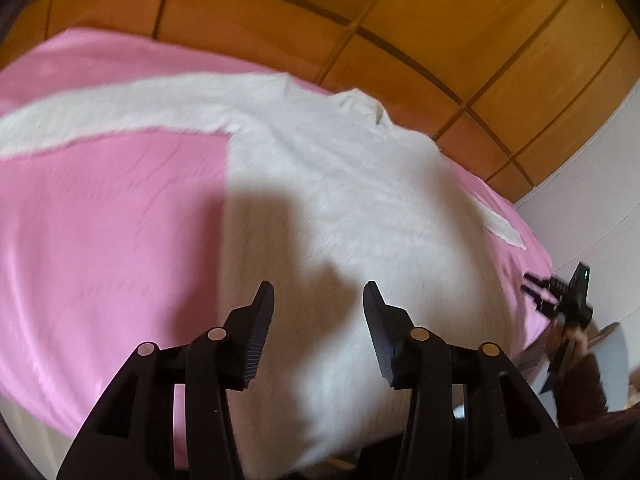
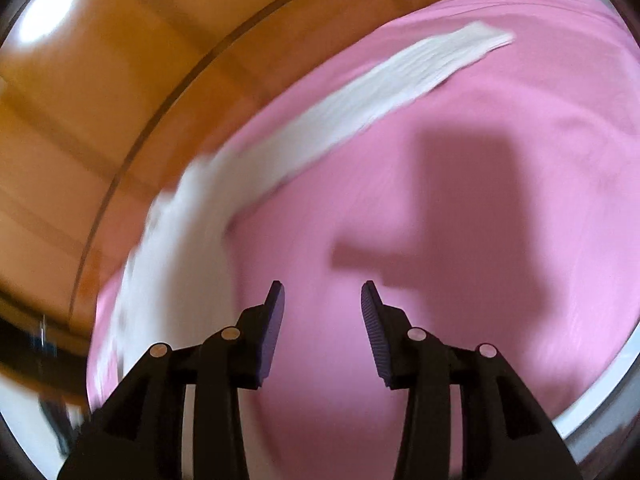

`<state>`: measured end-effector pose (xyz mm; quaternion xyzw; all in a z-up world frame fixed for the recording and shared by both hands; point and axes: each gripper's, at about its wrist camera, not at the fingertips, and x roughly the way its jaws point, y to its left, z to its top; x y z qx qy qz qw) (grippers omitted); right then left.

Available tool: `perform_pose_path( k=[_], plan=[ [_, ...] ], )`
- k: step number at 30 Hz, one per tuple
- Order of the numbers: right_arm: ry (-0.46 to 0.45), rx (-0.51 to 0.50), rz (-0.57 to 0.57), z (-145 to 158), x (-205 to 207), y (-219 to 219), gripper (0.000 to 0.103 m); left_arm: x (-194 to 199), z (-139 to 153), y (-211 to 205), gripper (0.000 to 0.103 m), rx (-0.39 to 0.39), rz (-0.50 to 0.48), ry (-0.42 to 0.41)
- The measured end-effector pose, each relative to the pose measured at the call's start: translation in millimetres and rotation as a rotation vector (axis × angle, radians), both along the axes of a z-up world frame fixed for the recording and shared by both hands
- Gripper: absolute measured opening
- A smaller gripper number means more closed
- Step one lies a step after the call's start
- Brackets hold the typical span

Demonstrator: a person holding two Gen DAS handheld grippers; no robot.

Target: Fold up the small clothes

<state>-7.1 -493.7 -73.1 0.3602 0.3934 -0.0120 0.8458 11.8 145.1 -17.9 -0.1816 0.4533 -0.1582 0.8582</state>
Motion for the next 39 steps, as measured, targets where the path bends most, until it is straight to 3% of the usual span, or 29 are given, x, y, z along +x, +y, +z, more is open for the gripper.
perform_pose_path(
  k=[6, 11, 14, 18, 21, 27, 31, 36, 39],
  plan=[
    [-0.003, 0.097, -0.317, -15.7, 65.4, -82.5, 0.040, 26.6, -4.0, -35.0, 0.045, 0.024, -0.041, 0.009],
    [0.037, 0.147, -0.427, -38.1, 106.6, -119.3, 0.036, 41.0, -13.5, -60.9, 0.056, 0.090, -0.093, 0.024],
    [0.073, 0.104, -0.446, -35.6, 120.8, -132.0, 0.006, 46.9, -20.1, -69.6, 0.056, 0.115, -0.110, 0.040],
    [0.113, -0.054, -0.489, -22.4, 128.6, -149.4, 0.004, 54.0, -28.4, -74.1, 0.056, 0.136, -0.101, 0.066],
    [0.111, -0.059, -0.543, -11.1, 126.2, -163.2, 0.004, 57.2, -34.6, -71.4, 0.056, 0.149, -0.088, 0.087],
    [-0.076, -0.184, -0.239, 50.5, 151.2, -78.7, 0.005, 61.4, -34.3, -63.2, 0.056, 0.083, -0.078, 0.100],
    [-0.162, -0.250, 0.038, 80.7, 176.3, 22.2, 0.005, 60.7, -31.5, -57.1, 0.056, 0.037, -0.067, 0.100],
    [-0.193, -0.314, 0.327, 89.4, 199.5, 153.8, 0.005, 57.2, -29.5, -46.8, 0.056, -0.012, -0.044, 0.087],
    [-0.180, -0.360, 0.495, 77.2, 209.8, 236.3, 0.005, 57.3, -29.2, -41.3, 0.056, -0.034, -0.030, 0.082]
  ],
)
